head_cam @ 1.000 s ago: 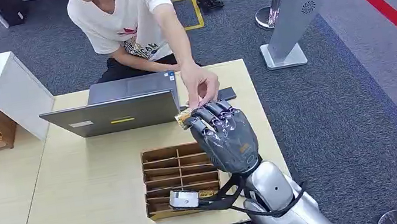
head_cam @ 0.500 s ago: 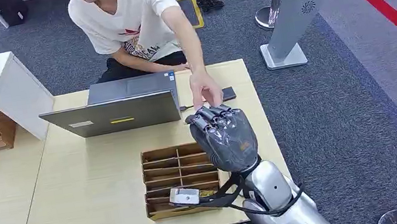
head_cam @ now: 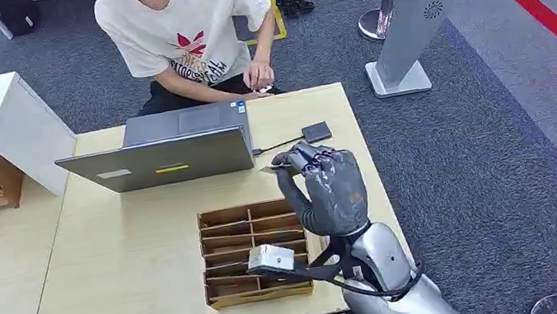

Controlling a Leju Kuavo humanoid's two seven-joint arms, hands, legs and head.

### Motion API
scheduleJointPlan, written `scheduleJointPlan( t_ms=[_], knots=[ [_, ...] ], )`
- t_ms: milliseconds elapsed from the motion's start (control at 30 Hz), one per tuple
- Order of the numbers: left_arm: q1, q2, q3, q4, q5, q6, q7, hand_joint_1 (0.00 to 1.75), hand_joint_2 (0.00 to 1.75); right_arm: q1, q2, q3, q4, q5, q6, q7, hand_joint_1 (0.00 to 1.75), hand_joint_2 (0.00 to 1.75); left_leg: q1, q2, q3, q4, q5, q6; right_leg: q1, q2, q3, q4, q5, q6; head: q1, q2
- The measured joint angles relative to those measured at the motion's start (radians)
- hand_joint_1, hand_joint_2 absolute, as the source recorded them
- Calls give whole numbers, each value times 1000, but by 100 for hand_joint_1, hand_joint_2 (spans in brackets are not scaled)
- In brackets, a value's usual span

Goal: Pass the card to the sensor for recognition and then transmit it.

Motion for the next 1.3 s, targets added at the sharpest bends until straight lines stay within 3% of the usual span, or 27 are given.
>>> scheduleJointPlan(
  t_ms=[200, 367, 633, 933, 1300],
  knots=[
    [2, -2, 0, 0, 40, 16, -8, 0, 175, 98, -8, -70, -152, -456, 82, -53, 175, 175, 0, 0, 0, 0, 0, 0, 0, 0, -1, 0, 0, 0, 0, 0],
    [6, -2, 11, 0, 76, 30, -23, 0, 175, 209, -30, -164, -286, -672, 162, -80, 175, 175, 0, 0, -1, 0, -1, 0, 0, 0, -1, 0, -1, 0, 0, 0],
    [6, -2, 15, 0, 90, 35, -28, 0, 175, 282, -57, -233, -362, -701, 189, -86, 175, 175, 0, 0, -1, 0, -1, 0, 0, 0, -1, 0, -1, 1, 0, 0],
    [9, -2, 47, 0, 128, 39, -45, 0, 175, 380, -130, -282, -366, -602, 309, 17, 175, 175, 0, 0, -1, 0, -2, 2, 0, 0, 0, 0, -1, 1, 0, 0],
    [7, -1, 55, 0, 118, 38, -44, 0, 175, 343, -135, -247, -192, -417, 381, 132, 175, 175, 0, 0, -1, 0, -2, 2, 0, 0, 0, 0, -1, 1, 0, 0]
  ],
)
